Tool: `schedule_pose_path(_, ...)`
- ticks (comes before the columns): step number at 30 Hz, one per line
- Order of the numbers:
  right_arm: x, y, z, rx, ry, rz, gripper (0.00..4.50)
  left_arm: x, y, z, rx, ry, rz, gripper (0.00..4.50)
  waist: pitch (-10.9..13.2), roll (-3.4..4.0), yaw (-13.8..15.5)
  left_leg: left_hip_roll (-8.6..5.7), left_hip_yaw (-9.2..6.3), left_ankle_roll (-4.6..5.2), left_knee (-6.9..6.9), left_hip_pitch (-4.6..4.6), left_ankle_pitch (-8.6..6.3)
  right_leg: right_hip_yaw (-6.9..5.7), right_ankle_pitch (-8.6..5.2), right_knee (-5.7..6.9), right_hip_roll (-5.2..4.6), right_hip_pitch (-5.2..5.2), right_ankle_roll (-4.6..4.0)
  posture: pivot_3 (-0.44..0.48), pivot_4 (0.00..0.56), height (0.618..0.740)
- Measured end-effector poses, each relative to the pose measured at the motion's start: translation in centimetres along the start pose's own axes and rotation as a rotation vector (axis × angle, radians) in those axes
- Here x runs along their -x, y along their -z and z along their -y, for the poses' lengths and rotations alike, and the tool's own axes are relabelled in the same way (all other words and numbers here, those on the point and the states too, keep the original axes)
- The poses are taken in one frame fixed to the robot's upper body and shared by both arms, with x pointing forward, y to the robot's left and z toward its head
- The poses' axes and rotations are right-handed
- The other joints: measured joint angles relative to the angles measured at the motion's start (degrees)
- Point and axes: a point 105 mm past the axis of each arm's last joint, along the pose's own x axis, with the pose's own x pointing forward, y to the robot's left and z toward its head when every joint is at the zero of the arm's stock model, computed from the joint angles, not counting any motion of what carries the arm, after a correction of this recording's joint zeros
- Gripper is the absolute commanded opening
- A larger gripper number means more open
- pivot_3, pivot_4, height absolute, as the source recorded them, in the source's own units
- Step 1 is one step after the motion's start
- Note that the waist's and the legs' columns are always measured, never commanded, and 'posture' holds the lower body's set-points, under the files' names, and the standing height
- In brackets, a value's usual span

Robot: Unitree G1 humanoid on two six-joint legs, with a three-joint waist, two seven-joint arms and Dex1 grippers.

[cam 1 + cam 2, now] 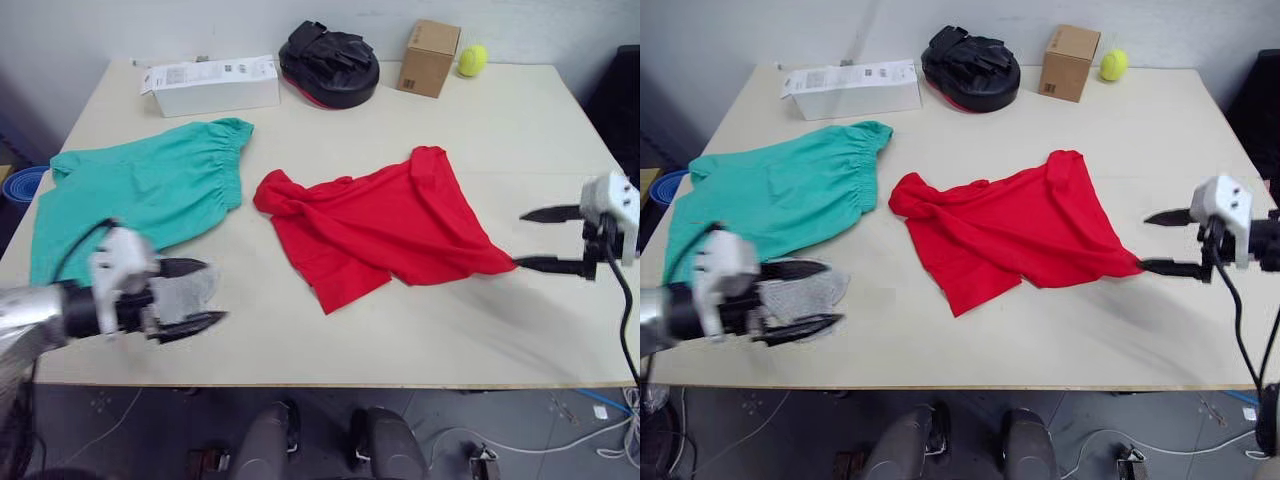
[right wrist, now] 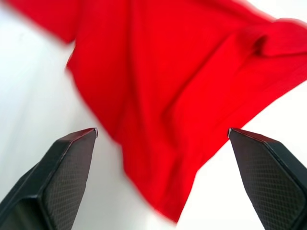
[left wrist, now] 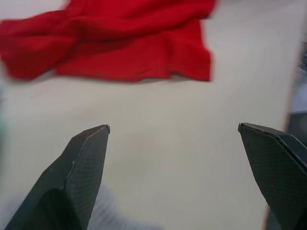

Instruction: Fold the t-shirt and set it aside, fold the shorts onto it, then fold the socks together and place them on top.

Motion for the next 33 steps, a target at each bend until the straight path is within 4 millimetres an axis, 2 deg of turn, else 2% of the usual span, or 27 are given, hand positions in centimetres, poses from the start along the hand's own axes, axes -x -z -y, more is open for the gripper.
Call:
schedule_pose_path(5,-1.0,1.0,-1.0,0.201,-0.053,-0.109,4.44,-5.1,-0.5,-0.1,-0.090,0.162,-0.008,4.50,0.02,0.04,-0.08,0.10,0.41,0.00,0.02,0.13,0.08,0.50,0.00,0.14,0.15,-0.19,0.00,0.000,0.150,0.740)
schedule_pose_path(7,-1.5,1.3,-1.4,0.278,-0.074,-0.139,4.44,-7.8,-0.2,-0.1,-0.117,0.202,-0.015,4.50,0.02,0.03,0.10,0.09,0.53,0.04,0.08,0.09,0.10,0.64,0.00,0.30,0.17,-0.34,0.01,0.000,0.150,0.740)
schedule_pose_path(10,-2.0,1.4,-1.5,0.336,-0.069,-0.137,4.44,-10.7,0.2,0.2,-0.133,0.231,-0.034,4.50,0.05,-0.04,0.27,0.09,0.65,0.11,0.14,-0.06,0.14,0.78,0.01,0.64,0.13,-0.58,0.02,0.000,0.150,0.740)
schedule_pose_path(13,-2.7,1.4,-1.4,0.388,-0.060,-0.136,4.44,-12.6,0.6,0.1,-0.137,0.230,-0.055,4.50,0.06,-0.06,0.21,0.12,0.65,0.11,0.23,-0.03,0.14,0.79,0.01,0.66,0.11,-0.60,0.02,0.000,0.150,0.740)
schedule_pose_path(18,-3.3,1.3,-1.1,0.424,-0.039,-0.133,4.44,-14.2,1.4,0.1,-0.153,0.236,-0.081,4.50,0.07,-0.07,0.24,0.14,0.65,0.13,0.40,-0.04,0.14,0.80,0.01,0.70,0.07,-0.60,0.02,0.000,0.150,0.740)
schedule_pose_path(21,-3.3,0.6,-0.6,0.453,-0.020,-0.122,4.50,-15.1,1.1,-0.3,-0.194,0.225,-0.084,3.90,0.07,-0.07,0.53,0.14,0.63,0.17,0.55,-0.03,0.12,0.80,0.01,0.77,0.04,-0.55,0.02,0.000,0.150,0.740)
schedule_pose_path(27,-3.4,0.4,-0.6,0.440,-0.016,-0.113,4.50,-16.1,0.8,-0.7,-0.223,0.203,-0.076,2.00,0.07,-0.07,1.55,0.15,0.58,0.28,0.84,-0.06,0.06,0.79,0.01,0.88,-0.01,-0.48,0.02,0.000,0.150,0.740)
schedule_pose_path(33,-3.4,0.4,-0.7,0.440,-0.021,-0.112,4.50,-16.1,0.9,-1.0,-0.236,0.195,-0.083,0.05,0.07,-0.07,1.45,0.15,0.55,0.29,0.89,-0.06,0.06,0.77,0.01,0.91,-0.01,-0.45,0.02,0.000,0.150,0.740)
